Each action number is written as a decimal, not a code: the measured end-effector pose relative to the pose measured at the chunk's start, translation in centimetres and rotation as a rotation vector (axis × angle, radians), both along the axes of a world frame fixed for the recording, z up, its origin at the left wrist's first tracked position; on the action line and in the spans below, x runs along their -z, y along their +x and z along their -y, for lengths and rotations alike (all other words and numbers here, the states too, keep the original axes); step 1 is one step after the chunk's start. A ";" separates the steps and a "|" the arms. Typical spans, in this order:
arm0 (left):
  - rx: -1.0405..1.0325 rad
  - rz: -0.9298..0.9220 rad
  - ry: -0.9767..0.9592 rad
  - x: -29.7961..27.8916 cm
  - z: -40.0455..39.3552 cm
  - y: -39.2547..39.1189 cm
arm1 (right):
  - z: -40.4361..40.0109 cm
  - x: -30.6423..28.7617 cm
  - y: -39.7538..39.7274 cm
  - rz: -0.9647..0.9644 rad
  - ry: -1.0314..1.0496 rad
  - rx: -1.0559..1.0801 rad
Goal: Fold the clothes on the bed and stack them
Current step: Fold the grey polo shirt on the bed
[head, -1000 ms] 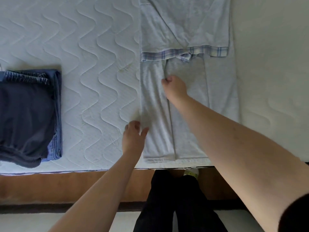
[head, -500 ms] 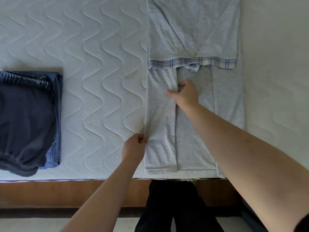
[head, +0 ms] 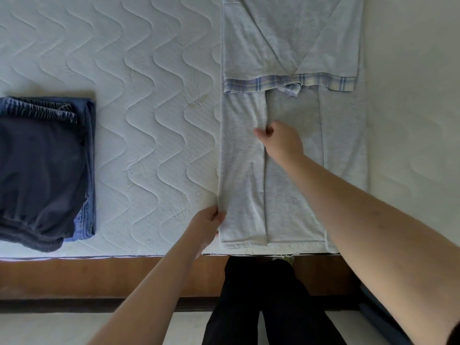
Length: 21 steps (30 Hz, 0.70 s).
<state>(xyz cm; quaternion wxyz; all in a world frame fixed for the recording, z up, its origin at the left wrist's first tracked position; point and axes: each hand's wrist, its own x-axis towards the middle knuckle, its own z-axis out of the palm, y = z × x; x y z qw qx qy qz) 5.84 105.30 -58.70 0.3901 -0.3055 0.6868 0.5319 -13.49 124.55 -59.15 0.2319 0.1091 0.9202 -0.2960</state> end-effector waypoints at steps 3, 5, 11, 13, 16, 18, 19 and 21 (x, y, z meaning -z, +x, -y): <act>0.010 0.027 0.082 -0.7 -0.5 1.6 | -0.8 0.1 3.1 0.093 -0.060 -0.032; 0.053 0.009 0.093 -0.8 -0.9 2.9 | -1.1 0.2 5.1 0.077 -0.067 -0.003; -0.170 0.183 0.247 -0.4 -1.3 6.4 | -1.5 -0.4 9.3 0.176 -0.166 0.001; -0.177 0.199 0.260 -0.4 -1.3 6.6 | -1.6 -1.0 10.9 0.280 -0.159 -0.124; -0.168 0.200 0.277 -0.8 -1.5 6.5 | -1.4 -1.6 13.0 0.317 -0.101 -0.157; -0.161 0.177 0.244 -1.1 -1.8 6.5 | -1.6 -1.9 14.7 0.272 -0.036 -0.172; -0.154 0.159 0.207 -1.3 -1.8 6.6 | -1.8 -2.0 15.8 0.254 0.007 -0.198; -0.156 0.108 0.105 -1.4 -2.0 6.8 | -2.6 -2.2 18.3 0.251 0.050 -0.222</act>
